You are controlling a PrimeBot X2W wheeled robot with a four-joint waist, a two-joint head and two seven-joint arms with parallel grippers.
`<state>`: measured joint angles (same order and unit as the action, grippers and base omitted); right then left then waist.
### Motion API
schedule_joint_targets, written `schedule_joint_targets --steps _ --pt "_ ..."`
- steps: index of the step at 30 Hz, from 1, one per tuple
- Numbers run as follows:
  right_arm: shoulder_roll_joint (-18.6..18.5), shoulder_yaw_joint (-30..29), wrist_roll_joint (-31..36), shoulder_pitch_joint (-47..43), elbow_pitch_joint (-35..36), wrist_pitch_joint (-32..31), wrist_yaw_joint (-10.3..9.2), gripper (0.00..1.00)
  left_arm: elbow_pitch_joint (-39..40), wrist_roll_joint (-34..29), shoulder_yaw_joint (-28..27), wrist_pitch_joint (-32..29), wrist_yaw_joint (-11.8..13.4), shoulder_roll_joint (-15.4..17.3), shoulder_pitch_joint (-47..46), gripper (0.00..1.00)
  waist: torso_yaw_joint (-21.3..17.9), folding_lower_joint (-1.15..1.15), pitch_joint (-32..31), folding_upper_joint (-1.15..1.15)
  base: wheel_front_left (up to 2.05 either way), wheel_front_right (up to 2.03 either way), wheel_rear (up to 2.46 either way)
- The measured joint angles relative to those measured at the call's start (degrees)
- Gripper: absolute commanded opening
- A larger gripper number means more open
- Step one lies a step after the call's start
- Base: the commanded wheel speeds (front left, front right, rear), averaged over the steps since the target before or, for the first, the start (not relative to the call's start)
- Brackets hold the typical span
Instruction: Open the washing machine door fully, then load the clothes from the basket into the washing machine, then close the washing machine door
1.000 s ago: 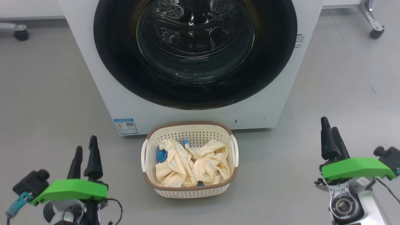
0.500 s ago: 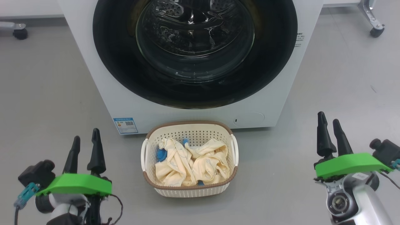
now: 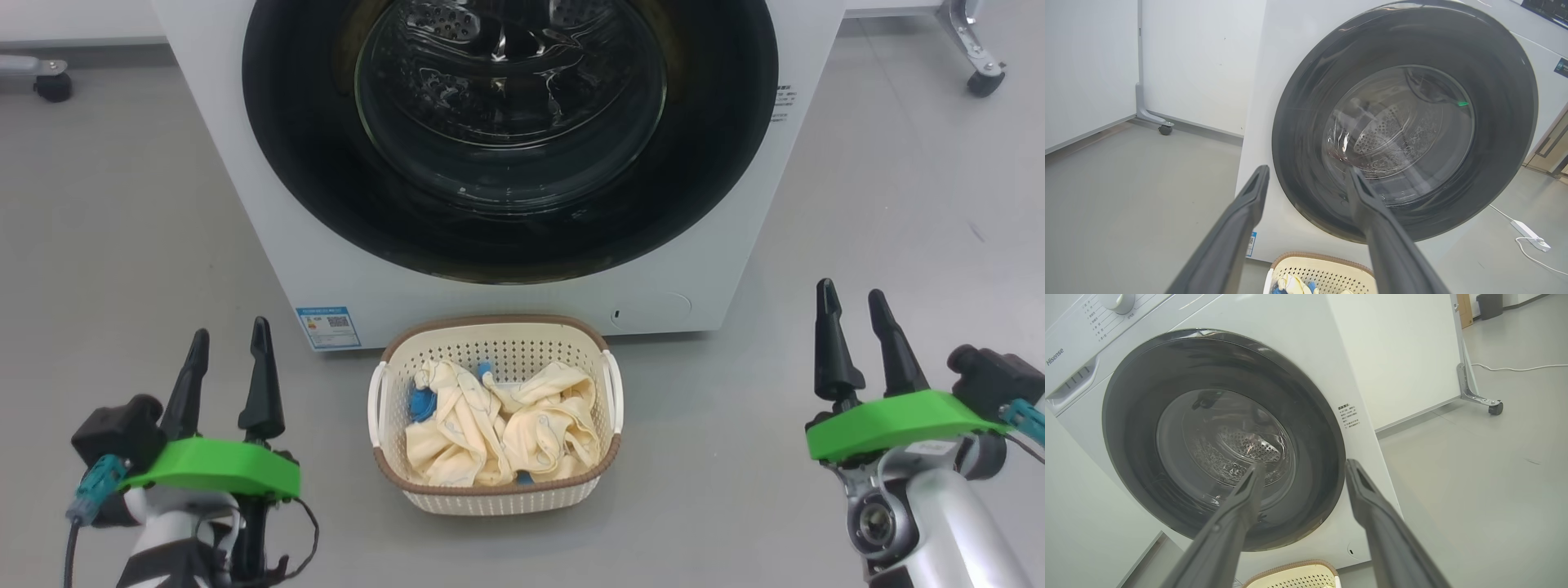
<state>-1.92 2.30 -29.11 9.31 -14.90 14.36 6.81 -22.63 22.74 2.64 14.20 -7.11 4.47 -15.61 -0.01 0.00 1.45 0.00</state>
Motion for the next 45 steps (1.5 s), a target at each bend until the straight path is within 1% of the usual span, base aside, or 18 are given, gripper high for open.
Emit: schedule_joint_targets --steps 3,8,10,23,32,39,45 --pt "-0.07 -0.03 2.08 0.6 -0.25 0.03 0.0 1.0 -0.74 -1.14 -0.01 0.0 0.0 0.0 -0.49 1.0 -0.01 0.0 0.01 0.0 0.0 0.0 0.0" --pt "-0.1 -0.13 2.52 0.62 -0.96 0.08 0.0 1.0 -1.7 -2.23 -0.22 0.16 -0.01 -0.04 -0.57 1.0 0.03 0.0 -0.07 0.0 0.0 0.0 0.0" --pt "-0.1 -0.14 4.34 0.62 -1.43 0.08 0.0 1.0 -2.0 -2.64 -0.43 0.16 -0.21 -0.07 -0.57 1.0 0.04 0.0 -0.14 0.0 0.0 0.0 0.0" --pt "-0.12 -0.76 8.67 0.62 -2.79 0.08 0.0 1.0 -3.75 -6.21 -1.82 0.16 -0.35 -0.33 -0.62 1.0 -0.07 0.0 -0.56 0.0 0.0 0.0 0.0" --pt "-0.12 -0.64 12.95 0.62 -3.18 0.08 0.0 1.0 -5.36 -12.14 -2.63 0.16 -0.35 -0.49 -0.71 1.0 0.0 0.0 -0.67 0.0 0.0 0.0 0.0" --pt "-0.12 -0.18 16.66 0.62 -4.45 0.08 0.0 1.0 -6.46 -13.81 -3.12 0.16 -0.36 -0.94 -1.08 1.0 0.05 0.0 -0.79 0.0 0.0 0.0 0.0" --pt "-0.13 0.0 17.5 0.63 -5.0 0.08 0.0 1.0 -7.91 -15.18 -3.39 0.16 -0.36 -1.13 -1.38 1.0 0.13 0.0 -0.82 0.0 0.0 0.0 0.0"
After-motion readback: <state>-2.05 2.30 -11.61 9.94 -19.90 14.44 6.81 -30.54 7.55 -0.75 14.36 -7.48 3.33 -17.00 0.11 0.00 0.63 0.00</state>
